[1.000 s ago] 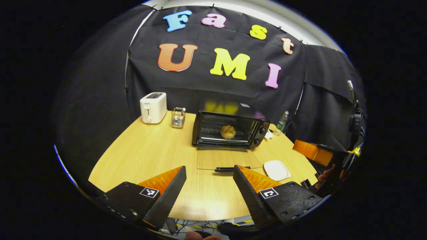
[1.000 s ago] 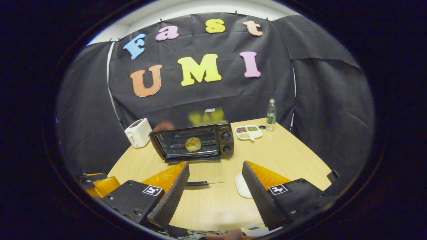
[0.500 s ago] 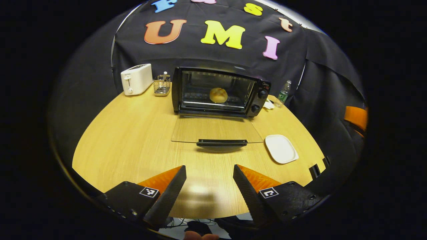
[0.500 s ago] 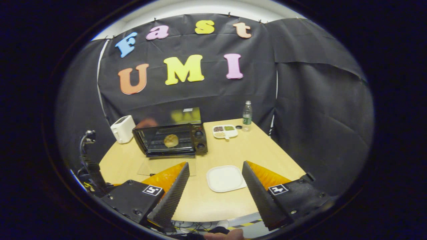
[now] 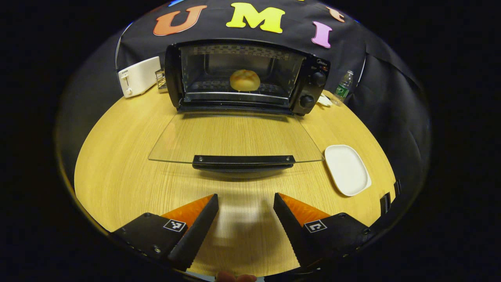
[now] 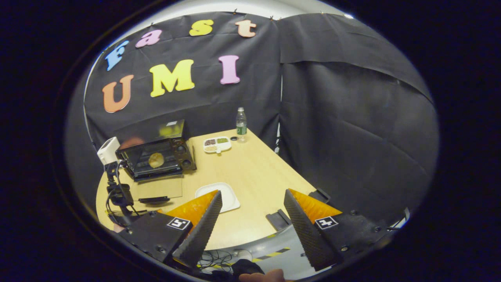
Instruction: Open the electric oven with the left hand, put the food in, and close the electric oven.
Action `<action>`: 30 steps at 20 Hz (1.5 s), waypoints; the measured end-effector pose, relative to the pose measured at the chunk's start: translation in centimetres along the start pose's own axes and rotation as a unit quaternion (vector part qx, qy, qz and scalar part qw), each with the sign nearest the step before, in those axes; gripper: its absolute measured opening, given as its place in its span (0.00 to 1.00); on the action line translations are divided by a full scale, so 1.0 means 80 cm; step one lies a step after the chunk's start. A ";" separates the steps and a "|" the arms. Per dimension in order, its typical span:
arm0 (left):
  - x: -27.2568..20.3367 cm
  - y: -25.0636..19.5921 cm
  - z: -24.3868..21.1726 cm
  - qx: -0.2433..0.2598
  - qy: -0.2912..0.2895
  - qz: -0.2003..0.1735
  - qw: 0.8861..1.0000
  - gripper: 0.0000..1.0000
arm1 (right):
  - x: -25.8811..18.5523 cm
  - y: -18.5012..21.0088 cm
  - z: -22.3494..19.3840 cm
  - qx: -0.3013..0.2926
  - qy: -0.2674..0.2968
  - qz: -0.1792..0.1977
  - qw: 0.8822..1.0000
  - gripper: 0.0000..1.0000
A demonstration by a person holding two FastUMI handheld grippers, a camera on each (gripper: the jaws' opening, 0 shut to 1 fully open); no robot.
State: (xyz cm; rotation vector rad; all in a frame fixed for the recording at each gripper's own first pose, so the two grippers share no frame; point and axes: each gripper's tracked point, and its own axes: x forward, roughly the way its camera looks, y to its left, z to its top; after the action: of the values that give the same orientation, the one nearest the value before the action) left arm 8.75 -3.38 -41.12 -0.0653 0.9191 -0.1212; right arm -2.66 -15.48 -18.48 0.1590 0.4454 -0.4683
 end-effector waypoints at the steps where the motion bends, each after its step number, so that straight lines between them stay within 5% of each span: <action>1: 0.005 0.001 -0.003 -0.007 0.008 0.002 1.000 0.94 | 0.000 -0.006 0.000 0.008 0.000 -0.006 1.000 0.97; 5: 0.018 0.002 0.007 0.010 0.008 0.014 1.000 1.00 | 0.004 -0.020 -0.013 0.021 0.011 -0.020 1.000 0.97; 6: 0.021 0.002 0.011 0.014 0.005 0.018 1.000 0.84 | 0.006 -0.019 -0.015 0.025 0.016 -0.021 0.999 0.97; 7: 0.023 0.002 0.016 0.015 0.002 0.020 1.000 0.95 | 0.007 -0.016 -0.016 0.029 0.020 -0.020 0.999 0.97; 11: 0.030 0.001 0.025 0.010 0.008 0.020 1.000 0.93 | 0.016 -0.006 -0.007 0.030 0.015 -0.017 0.999 0.97; 12: 0.028 0.002 0.029 0.016 0.006 0.019 1.000 0.83 | 0.017 -0.004 -0.004 0.029 0.011 -0.016 0.999 0.97; 13: 0.024 0.001 0.033 0.019 0.003 0.018 1.000 0.93 | 0.017 -0.001 -0.002 0.030 0.009 -0.014 0.999 0.97; 16: 0.007 -0.003 0.049 0.019 -0.008 0.013 1.000 0.93 | 0.015 0.006 0.001 0.032 0.002 -0.006 0.999 0.97; 30: -0.088 -0.036 0.249 0.049 -0.189 -0.015 0.981 0.94 | -0.010 0.009 0.033 0.051 -0.049 -0.003 0.997 0.97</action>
State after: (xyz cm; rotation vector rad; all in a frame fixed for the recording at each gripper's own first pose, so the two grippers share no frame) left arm 20.19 -5.18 -23.19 -0.0106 0.5313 -0.1755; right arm -1.93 -15.15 -15.74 0.2332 0.3265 -0.5019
